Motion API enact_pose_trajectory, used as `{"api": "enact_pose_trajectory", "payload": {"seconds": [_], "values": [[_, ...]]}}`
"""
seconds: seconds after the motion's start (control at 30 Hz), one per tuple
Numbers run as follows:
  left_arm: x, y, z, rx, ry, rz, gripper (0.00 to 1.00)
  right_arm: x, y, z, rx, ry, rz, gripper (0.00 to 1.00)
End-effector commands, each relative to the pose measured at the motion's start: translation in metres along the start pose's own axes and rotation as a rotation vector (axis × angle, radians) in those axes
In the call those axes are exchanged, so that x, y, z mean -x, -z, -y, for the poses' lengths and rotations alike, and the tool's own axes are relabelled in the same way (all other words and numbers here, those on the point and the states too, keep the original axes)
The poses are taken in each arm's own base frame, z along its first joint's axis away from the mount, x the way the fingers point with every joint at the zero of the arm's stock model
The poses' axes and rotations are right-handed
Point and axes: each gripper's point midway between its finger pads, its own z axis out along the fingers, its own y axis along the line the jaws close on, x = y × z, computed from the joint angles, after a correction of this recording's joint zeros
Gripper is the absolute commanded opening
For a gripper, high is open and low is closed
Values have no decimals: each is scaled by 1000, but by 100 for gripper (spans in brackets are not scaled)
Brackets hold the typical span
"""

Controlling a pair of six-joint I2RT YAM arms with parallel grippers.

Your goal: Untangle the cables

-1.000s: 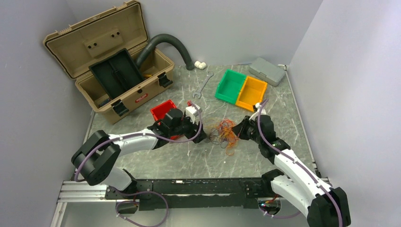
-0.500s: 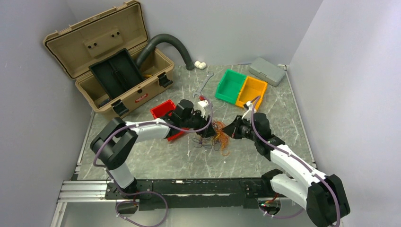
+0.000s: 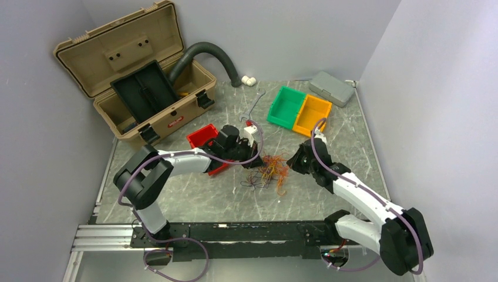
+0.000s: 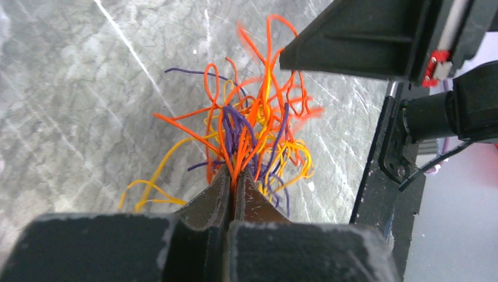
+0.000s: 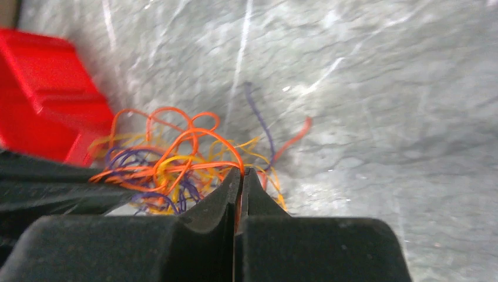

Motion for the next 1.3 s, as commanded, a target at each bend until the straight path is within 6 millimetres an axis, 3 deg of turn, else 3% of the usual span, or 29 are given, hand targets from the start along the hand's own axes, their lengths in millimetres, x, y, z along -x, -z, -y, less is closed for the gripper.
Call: {"api": "enact_pose_trajectory", "payload": {"seconds": [0.0,0.07,0.23,0.3,0.47,0.87,1.13,1.27], "values": [[7,16,-12,67,-45,21,0,18,5,66,-385,-12,73,3],[7,17,-11,61,-59,19,0,15,-3,45,-260,73,16,14],[6,21,-11,70,-75,17,0,10,-1,-7,74,118,34,59],[6,22,-9,65,-79,19,0,13,4,-18,142,129,63,67],[6,20,-9,58,-67,14,0,8,10,-45,290,192,32,66],[0,14,-14,66,-39,-16,0,-28,-2,-68,349,186,-40,58],[1,14,-10,48,-36,-12,0,-53,-29,-61,225,178,-71,51],[1,15,-7,34,-28,-6,0,-60,-44,-55,185,173,-83,41]]}}
